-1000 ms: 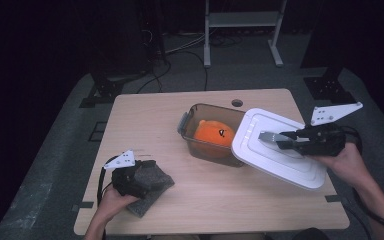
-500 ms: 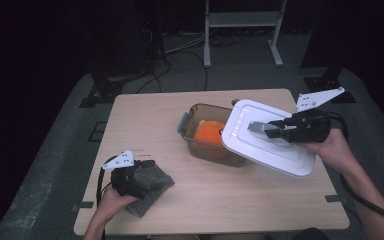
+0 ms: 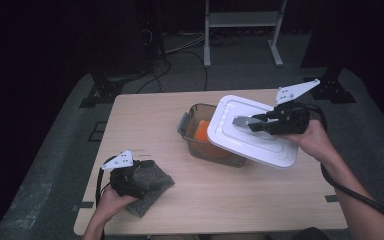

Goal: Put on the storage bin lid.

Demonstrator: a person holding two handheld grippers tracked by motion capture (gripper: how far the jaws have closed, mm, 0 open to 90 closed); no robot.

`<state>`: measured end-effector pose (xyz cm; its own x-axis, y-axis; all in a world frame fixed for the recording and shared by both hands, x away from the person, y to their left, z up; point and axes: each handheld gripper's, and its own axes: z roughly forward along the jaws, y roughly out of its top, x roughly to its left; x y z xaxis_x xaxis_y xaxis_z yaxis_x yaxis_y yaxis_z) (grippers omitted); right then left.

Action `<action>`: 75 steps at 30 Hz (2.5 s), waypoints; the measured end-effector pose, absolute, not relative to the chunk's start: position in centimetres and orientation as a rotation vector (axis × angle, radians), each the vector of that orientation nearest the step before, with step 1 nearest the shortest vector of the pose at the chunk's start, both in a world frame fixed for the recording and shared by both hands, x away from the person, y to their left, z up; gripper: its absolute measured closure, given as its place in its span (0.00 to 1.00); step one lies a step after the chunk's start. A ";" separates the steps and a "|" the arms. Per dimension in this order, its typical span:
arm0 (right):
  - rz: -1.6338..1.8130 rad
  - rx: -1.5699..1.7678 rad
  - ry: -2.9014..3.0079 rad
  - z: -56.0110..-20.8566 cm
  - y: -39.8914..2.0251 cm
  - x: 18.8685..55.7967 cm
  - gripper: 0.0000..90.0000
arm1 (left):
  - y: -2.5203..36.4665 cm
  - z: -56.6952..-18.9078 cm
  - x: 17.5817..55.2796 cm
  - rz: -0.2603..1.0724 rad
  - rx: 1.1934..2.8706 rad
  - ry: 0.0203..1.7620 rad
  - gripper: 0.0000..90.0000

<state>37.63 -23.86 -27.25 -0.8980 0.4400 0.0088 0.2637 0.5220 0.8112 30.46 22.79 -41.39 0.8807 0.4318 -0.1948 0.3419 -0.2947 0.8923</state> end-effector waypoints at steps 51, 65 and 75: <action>1.292 0.538 2.746 -32.0 -15.8 46.6 0.73 | 23.4 -41.3 30.2 0.101 1.892 0.577 0.07; 1.308 0.547 2.776 -32.9 -16.0 47.9 0.73 | 23.5 -41.3 30.4 0.099 1.893 0.580 0.08; 1.329 0.546 2.777 -33.2 -16.0 47.9 0.70 | 23.4 -41.4 30.8 0.090 1.890 0.574 0.07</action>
